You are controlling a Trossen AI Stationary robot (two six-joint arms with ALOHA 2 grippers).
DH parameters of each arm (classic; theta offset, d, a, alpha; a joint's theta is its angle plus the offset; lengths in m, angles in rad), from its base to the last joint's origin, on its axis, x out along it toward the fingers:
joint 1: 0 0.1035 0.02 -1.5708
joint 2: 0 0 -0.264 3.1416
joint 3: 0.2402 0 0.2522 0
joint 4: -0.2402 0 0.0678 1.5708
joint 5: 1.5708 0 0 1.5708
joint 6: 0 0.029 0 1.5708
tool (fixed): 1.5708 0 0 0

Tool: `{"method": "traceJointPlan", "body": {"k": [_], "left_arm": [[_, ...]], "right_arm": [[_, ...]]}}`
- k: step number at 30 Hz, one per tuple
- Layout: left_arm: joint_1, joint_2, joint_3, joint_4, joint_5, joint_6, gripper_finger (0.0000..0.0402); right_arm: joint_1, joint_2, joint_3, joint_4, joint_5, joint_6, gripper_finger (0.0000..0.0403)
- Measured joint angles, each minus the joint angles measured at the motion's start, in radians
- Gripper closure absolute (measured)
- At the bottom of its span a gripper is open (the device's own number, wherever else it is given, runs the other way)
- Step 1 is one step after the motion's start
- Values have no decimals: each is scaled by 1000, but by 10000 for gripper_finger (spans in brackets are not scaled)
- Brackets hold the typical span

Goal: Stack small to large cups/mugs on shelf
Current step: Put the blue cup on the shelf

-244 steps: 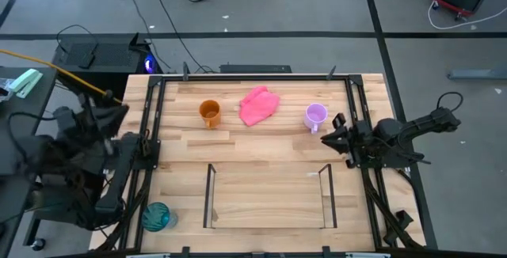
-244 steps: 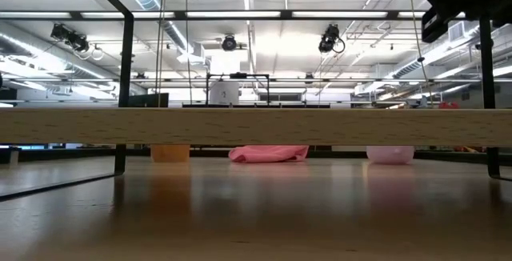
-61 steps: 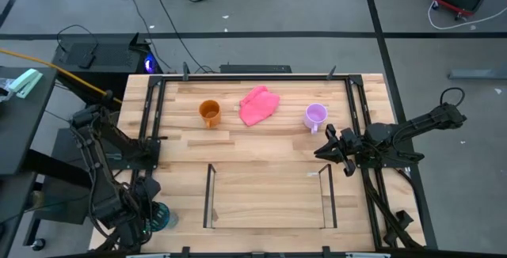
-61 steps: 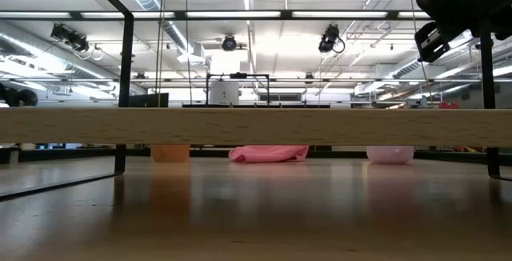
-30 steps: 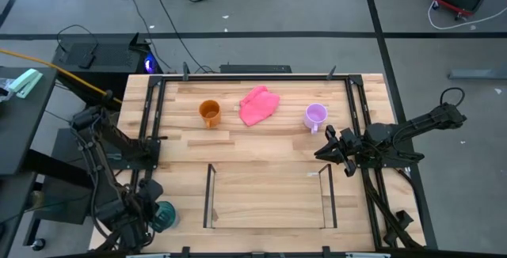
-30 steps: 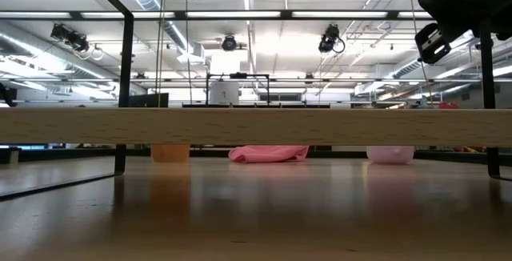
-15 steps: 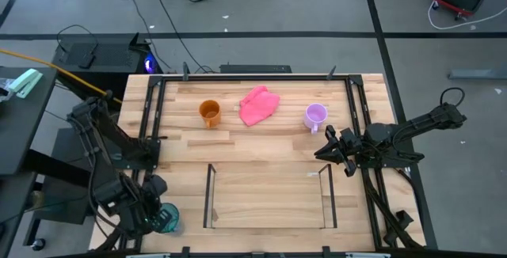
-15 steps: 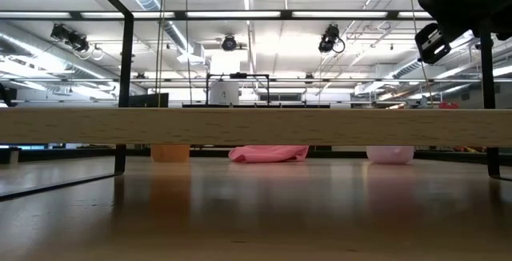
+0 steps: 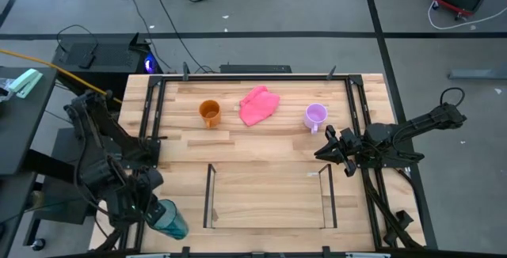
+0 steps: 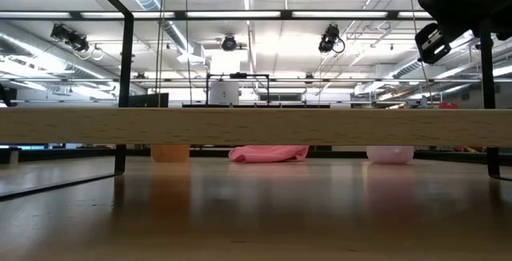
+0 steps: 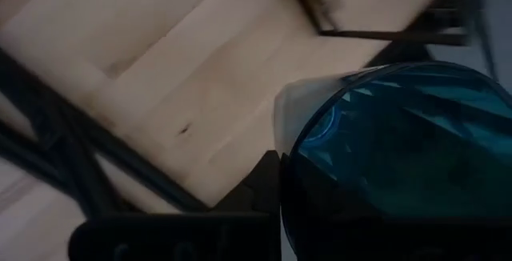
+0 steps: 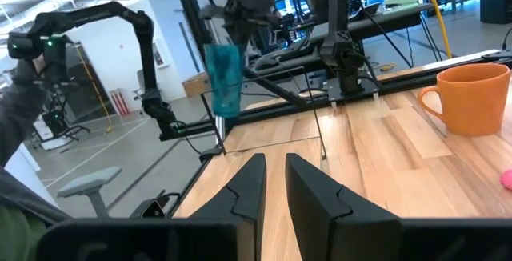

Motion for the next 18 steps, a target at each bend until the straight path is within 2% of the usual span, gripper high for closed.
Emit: {"method": "traceJointPlan", "body": {"k": [5, 12, 18], "left_arm": [[0, 2, 120, 2, -142, 108, 389], [0, 2, 279, -3, -364, 347, 389], [5, 3, 370, -9, -497, 515, 389]], "right_arm": [[0, 0, 0, 0, 0, 36, 345], [0, 0, 0, 0, 0, 44, 345], [0, 0, 0, 0, 0, 44, 345]]}}
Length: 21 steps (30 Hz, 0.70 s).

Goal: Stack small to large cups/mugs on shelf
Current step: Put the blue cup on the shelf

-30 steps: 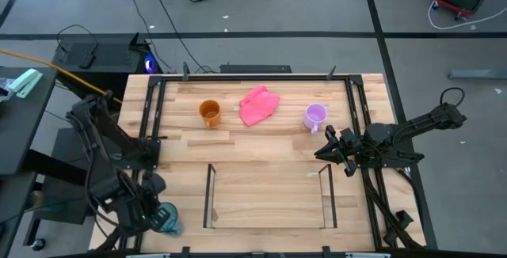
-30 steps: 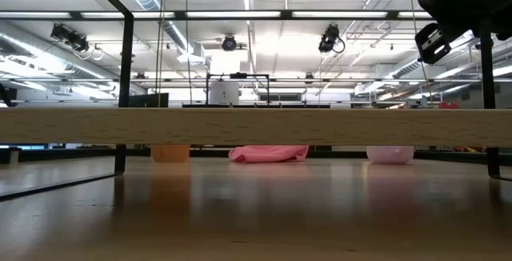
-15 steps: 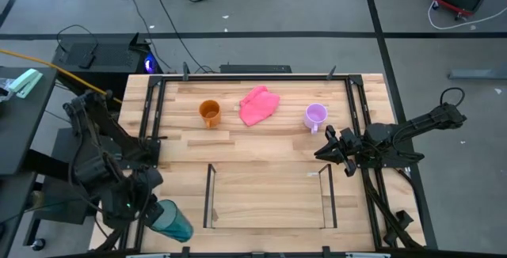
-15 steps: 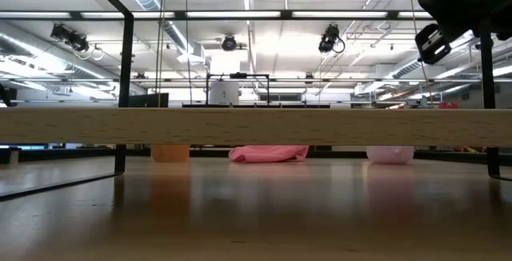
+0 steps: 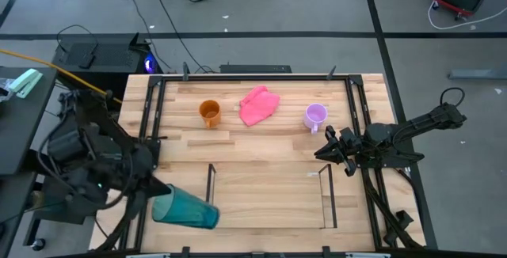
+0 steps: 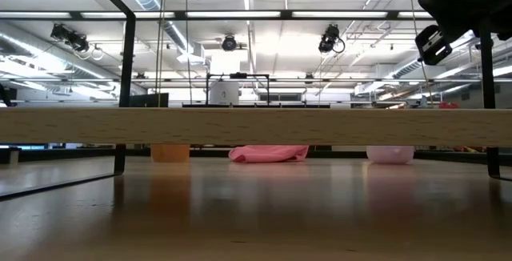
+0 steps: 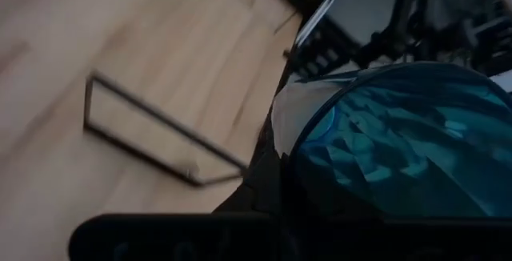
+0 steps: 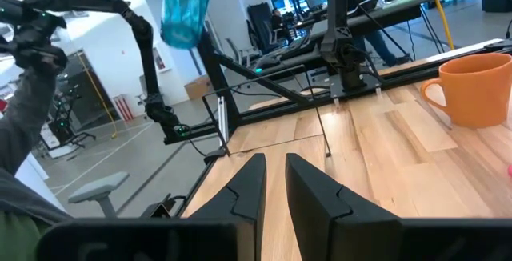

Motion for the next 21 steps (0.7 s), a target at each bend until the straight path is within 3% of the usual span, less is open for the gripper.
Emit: {"method": "traceJointPlan", "body": {"k": [10, 21], "left_arm": [[199, 1, 36, 62, -25, 262, 386], [425, 78, 36, 274, 160, 590, 389]], "right_arm": [[0, 0, 0, 0, 1, 7, 345], [0, 0, 0, 0, 1, 7, 345]]}}
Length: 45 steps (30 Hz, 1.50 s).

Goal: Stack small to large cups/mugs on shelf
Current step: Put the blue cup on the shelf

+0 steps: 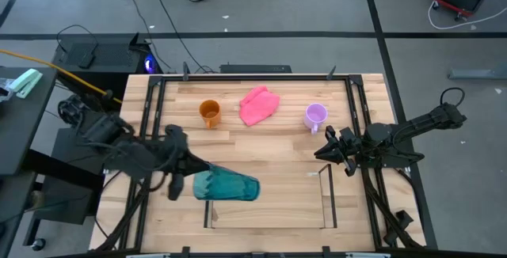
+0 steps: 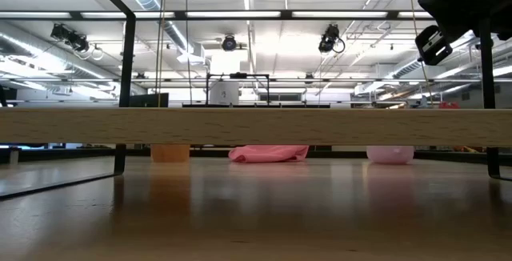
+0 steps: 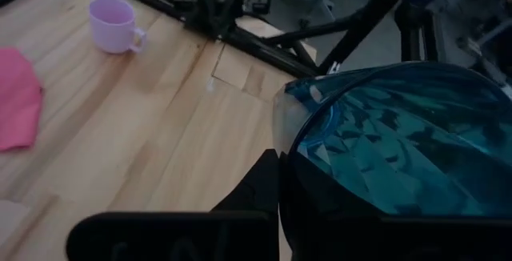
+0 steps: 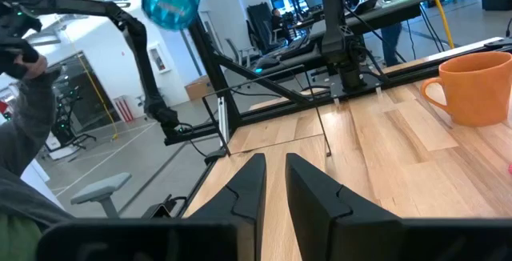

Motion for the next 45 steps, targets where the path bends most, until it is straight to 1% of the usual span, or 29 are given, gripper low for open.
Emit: {"method": "traceJointPlan", "body": {"k": [4, 9, 12, 16, 22, 31, 35, 45], "left_arm": [[67, 52, 0, 10, 87, 46, 389], [134, 128, 0, -10, 191, 62, 389], [169, 174, 0, -58, 255, 74, 389], [207, 236, 0, -153, 314, 54, 389], [238, 328, -1, -269, 361, 19, 389], [257, 428, -1, -300, 443, 24, 389], [268, 434, -2, -328, 450, 21, 389], [271, 434, -1, -310, 450, 26, 389]], "right_arm": [[0, 0, 0, 0, 0, 0, 345], [0, 0, 0, 0, 0, 0, 345], [0, 0, 0, 0, 0, 0, 345], [0, 0, 0, 0, 0, -2, 345], [0, 0, 0, 0, 0, -4, 345], [0, 0, 0, 0, 0, -4, 345], [0, 0, 0, 0, 1, -8, 345], [0, 0, 0, 0, 1, -11, 345]]}}
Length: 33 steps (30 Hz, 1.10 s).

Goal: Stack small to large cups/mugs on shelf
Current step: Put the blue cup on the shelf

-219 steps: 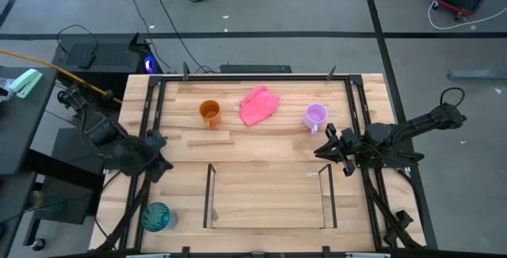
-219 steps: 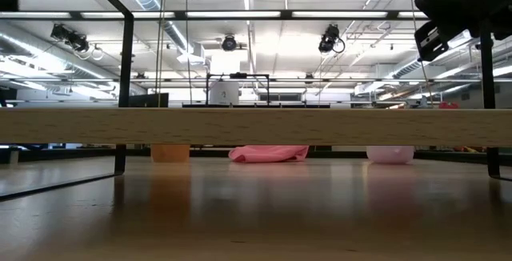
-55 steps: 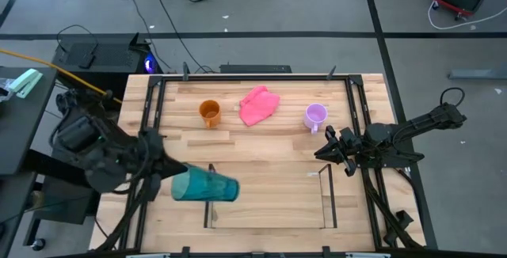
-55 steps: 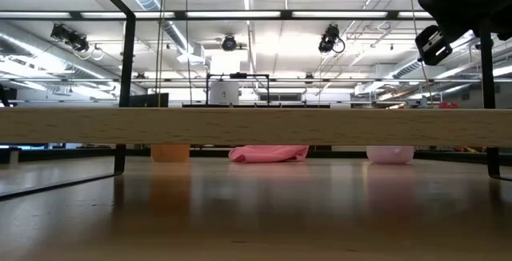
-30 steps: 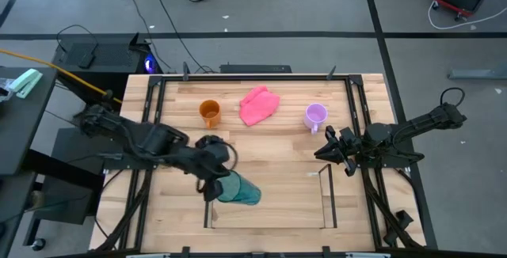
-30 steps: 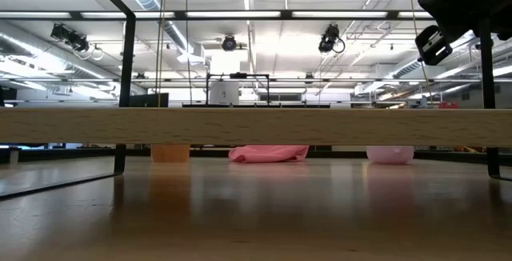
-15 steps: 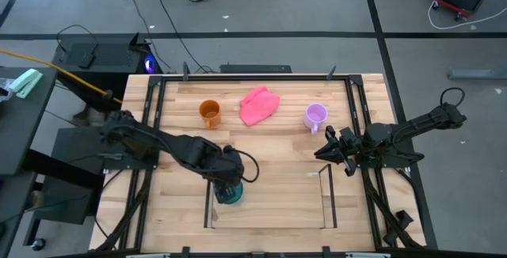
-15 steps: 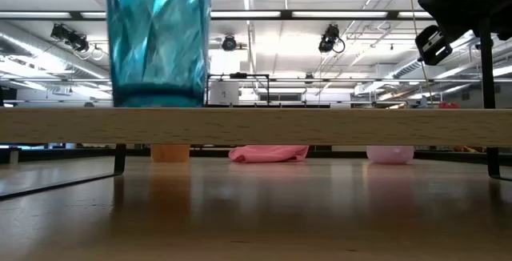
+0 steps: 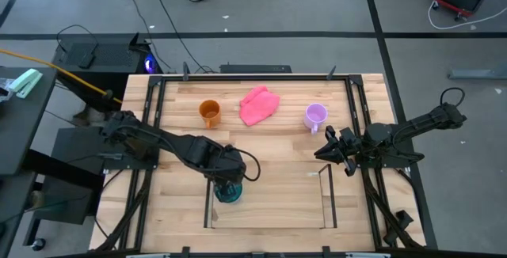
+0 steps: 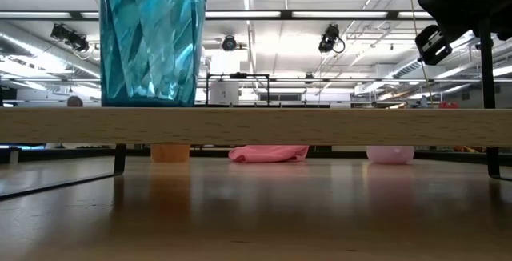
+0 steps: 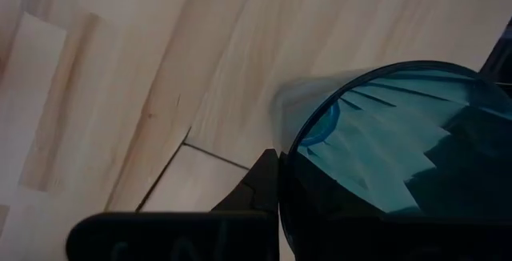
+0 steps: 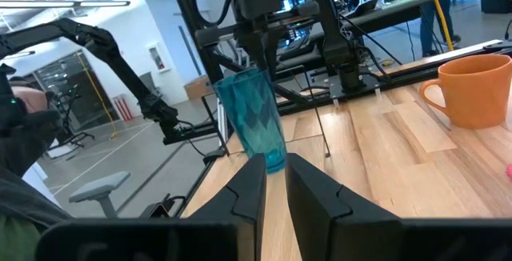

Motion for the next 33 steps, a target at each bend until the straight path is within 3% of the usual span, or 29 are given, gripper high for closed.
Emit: {"method": "traceJointPlan", "body": {"k": [27, 33], "left_arm": [[-9, 30, 6, 50, 1, 53, 383], [-9, 34, 57, 47, 7, 72, 380]], "right_arm": [[0, 18, 0, -9, 0, -1, 345], [0, 18, 0, -10, 0, 0, 345]]}}
